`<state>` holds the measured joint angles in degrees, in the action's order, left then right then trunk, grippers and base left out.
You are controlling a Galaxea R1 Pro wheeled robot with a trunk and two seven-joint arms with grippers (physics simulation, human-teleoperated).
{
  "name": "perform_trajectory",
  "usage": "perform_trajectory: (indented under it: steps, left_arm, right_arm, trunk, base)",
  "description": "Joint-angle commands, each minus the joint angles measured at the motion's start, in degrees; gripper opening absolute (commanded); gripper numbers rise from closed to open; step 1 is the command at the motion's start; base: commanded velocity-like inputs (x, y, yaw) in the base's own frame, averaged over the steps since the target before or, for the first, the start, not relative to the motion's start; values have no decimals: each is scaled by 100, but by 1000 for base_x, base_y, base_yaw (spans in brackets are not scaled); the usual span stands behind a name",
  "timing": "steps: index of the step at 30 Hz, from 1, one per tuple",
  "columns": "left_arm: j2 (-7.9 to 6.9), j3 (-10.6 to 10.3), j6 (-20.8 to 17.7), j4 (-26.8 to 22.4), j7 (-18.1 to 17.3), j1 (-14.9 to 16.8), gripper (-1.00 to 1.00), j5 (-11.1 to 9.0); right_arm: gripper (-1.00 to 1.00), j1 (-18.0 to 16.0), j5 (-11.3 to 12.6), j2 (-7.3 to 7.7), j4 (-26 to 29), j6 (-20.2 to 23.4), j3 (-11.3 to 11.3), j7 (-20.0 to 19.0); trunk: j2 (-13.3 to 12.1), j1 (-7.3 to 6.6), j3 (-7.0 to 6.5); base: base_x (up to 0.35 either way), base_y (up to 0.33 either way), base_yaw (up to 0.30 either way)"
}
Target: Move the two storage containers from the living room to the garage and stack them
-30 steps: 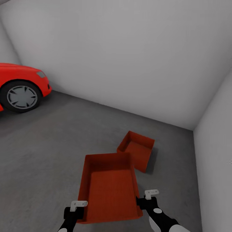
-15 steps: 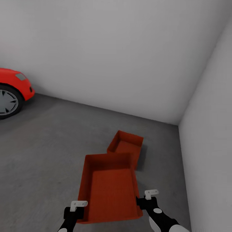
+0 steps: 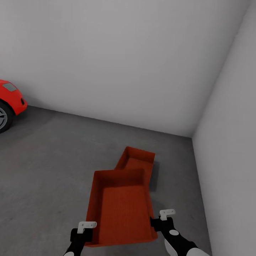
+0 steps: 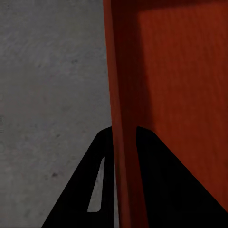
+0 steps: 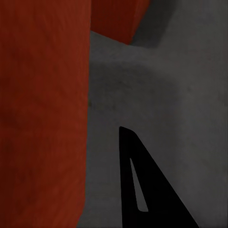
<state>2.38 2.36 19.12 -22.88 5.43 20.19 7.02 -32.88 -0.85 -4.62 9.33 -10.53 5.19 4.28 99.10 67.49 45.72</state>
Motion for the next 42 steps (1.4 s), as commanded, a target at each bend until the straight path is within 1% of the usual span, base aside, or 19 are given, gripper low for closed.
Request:
perform_trajectory:
  steps: [1, 16, 18, 42]
  left_arm:
    - [-3, 36, 21, 3, 73, 2, -100, 54]
    - [-2, 36, 21, 3, 73, 2, -100, 54]
    - [-1, 36, 19, 3, 73, 2, -100, 54]
    - [-1, 36, 21, 3, 73, 2, -100, 54]
  right_arm:
    - [-100, -8, -3, 14, -2, -20, -53, 82]
    - [-100, -8, -5, 14, -9, -20, -53, 82]
    - [-100, -8, -6, 14, -10, -20, -53, 82]
    - [-100, -8, -4, 14, -10, -20, -53, 82]
  trunk:
    - [2, 2, 4]
    - [2, 2, 4]
    - [2, 2, 4]
    - [2, 2, -32]
  base:
    - [262, 193, -7]
    - [270, 201, -1]
    - [88, 62, -83]
    - [6, 5, -246]
